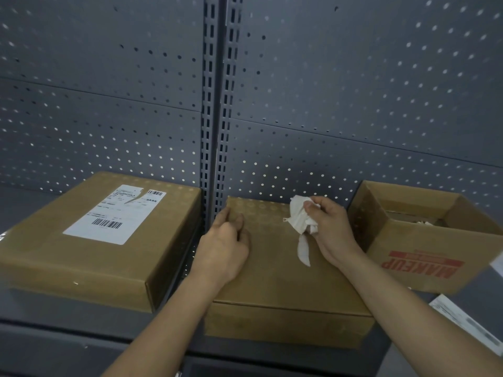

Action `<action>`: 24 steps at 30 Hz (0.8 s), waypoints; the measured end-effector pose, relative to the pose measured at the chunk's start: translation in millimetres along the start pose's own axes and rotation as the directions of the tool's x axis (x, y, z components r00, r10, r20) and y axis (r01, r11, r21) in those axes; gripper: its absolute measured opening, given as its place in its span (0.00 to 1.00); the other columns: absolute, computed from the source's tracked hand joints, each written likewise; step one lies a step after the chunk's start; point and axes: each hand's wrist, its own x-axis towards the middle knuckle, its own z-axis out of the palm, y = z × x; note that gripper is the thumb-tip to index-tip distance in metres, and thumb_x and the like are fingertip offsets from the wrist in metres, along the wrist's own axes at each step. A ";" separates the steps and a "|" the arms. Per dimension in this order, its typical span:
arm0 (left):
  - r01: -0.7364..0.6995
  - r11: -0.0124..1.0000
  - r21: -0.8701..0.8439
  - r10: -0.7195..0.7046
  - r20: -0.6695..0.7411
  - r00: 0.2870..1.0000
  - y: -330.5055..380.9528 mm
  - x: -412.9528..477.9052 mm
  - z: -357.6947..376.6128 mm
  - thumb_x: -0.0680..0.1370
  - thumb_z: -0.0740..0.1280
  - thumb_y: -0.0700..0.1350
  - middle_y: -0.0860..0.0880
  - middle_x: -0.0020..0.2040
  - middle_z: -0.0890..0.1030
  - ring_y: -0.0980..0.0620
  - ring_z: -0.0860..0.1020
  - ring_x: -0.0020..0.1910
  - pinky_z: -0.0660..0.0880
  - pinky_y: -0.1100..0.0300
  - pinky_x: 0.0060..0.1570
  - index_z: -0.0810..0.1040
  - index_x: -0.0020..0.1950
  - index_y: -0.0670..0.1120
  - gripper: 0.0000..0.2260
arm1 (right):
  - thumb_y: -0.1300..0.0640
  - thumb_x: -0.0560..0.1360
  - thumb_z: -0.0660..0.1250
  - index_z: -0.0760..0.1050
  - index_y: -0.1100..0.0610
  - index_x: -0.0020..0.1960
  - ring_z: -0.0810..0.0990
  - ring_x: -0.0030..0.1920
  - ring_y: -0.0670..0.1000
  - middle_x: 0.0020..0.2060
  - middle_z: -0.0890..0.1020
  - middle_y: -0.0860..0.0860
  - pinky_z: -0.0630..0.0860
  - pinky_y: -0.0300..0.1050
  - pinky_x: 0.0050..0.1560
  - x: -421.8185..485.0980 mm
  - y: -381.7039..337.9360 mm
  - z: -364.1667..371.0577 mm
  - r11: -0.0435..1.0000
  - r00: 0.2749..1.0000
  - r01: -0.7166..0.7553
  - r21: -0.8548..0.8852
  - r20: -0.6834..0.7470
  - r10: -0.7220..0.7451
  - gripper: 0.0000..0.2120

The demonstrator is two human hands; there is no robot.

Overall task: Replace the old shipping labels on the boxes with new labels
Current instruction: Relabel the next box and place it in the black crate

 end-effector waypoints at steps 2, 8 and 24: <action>0.000 1.000 0.000 0.000 0.004 1.000 0.3 -0.7 0.0 0.83 0.58 0.50 0.50 0.81 0.55 0.46 0.63 0.76 0.60 0.57 0.72 0.68 0.76 0.50 0.21 | 0.62 0.81 0.63 0.78 0.60 0.47 0.76 0.41 0.52 0.38 0.77 0.54 0.73 0.46 0.43 -1.0 -1.2 0.2 0.999 0.999 0.039 -0.024 -0.010 -0.039 0.07; -0.007 1.000 0.000 0.007 -0.002 1.000 0.7 -0.8 0.0 0.83 0.58 0.49 0.49 0.80 0.56 0.45 0.63 0.76 0.61 0.57 0.71 0.70 0.75 0.50 0.20 | 0.61 0.81 0.63 0.78 0.58 0.49 0.77 0.40 0.48 0.39 0.78 0.53 0.73 0.42 0.42 -1.5 1.2 0.7 0.996 0.995 0.090 -0.017 -0.036 -0.091 0.05; -0.016 1.000 0.024 0.016 0.005 1.000 -1.2 1.0 1.8 0.83 0.58 0.49 0.48 0.81 0.56 0.44 0.64 0.75 0.62 0.54 0.71 0.69 0.76 0.50 0.20 | 0.56 0.84 0.56 0.73 0.56 0.67 0.78 0.56 0.48 0.56 0.80 0.50 0.74 0.44 0.57 -3.8 -0.9 -8.6 0.872 0.950 0.281 -0.402 -0.012 -0.312 0.14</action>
